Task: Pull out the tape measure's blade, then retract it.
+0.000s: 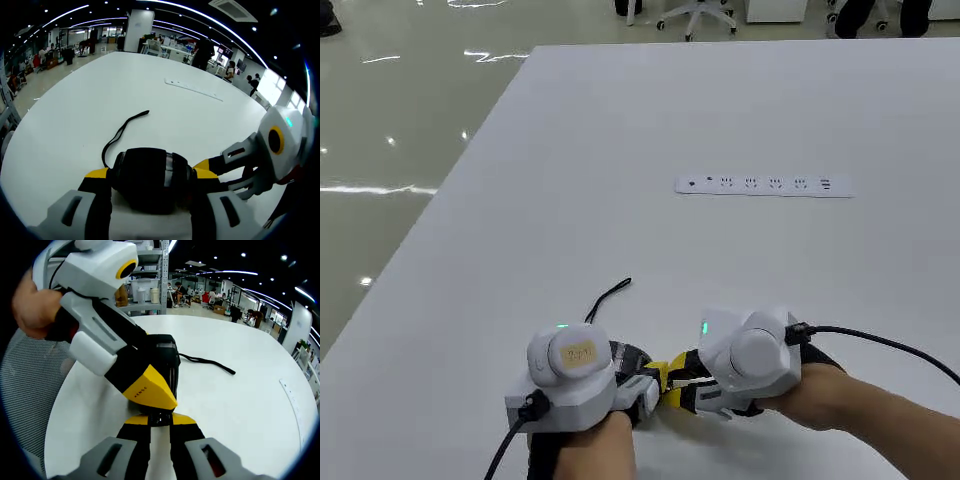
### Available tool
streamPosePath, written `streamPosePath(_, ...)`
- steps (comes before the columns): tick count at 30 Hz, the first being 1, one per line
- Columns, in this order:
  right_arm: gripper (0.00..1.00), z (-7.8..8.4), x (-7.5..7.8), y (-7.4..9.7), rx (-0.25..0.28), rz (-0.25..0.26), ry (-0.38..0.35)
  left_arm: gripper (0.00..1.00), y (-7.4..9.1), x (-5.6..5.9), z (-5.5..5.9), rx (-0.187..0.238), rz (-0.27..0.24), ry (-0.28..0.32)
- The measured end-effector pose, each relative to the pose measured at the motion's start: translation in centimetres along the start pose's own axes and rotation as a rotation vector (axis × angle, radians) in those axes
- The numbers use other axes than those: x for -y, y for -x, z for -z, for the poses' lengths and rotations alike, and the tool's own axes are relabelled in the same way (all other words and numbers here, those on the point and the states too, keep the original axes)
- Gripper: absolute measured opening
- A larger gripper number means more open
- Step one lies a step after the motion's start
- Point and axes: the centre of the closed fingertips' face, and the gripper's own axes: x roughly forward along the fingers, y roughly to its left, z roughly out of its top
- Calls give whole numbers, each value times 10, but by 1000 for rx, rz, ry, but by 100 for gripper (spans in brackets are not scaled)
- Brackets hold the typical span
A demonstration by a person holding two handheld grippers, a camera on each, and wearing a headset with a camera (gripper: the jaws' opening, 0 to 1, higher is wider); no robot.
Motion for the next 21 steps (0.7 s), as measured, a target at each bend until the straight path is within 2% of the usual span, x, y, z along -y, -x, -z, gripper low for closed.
streamPosePath(9,15,0,0,-1,7,4,6,62,-1,0,0,-12,0,-1)
streamPosePath(16,16,0,0,0,6,5,43,62,-1,0,-1,-16,5,7)
streamPosePath(21,20,2,2,1,-3,15,41,63,-1,0,-2,-19,11,16)
